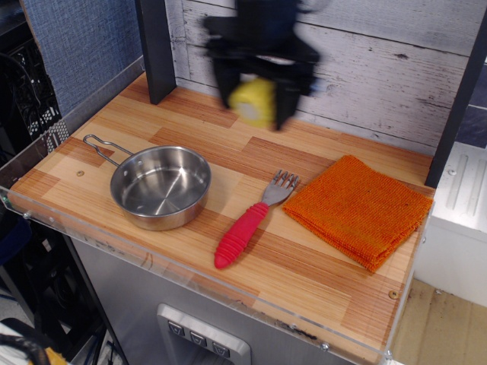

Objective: Put the corn in the pot.

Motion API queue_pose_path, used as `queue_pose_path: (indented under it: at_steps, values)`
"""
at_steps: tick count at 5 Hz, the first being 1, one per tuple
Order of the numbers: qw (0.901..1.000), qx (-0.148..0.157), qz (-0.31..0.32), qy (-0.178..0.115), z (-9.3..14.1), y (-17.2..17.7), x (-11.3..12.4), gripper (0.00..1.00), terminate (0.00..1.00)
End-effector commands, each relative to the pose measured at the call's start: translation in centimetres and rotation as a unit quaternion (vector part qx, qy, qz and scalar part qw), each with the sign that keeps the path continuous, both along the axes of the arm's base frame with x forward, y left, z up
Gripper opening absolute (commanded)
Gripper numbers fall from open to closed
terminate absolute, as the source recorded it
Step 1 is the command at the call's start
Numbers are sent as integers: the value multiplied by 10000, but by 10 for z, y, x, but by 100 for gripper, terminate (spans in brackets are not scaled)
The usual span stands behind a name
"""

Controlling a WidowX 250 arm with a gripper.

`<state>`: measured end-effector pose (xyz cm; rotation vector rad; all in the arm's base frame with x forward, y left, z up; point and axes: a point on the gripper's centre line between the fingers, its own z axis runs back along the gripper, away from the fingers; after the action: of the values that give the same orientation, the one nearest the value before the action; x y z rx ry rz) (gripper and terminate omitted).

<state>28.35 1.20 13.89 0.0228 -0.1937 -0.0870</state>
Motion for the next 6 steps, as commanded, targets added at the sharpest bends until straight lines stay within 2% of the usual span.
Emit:
queue_pose_path:
  at_steps: [1,2,4,6]
  values:
    - [9986,469,111,-218,-12,57,-26,0,0]
    - [9993,244,296,45,-39,80,-23,0,0]
    - [9972,130,413,606,-85,92,-23,0,0]
    - [9969,122,363,694,-98,86,-27,0,0]
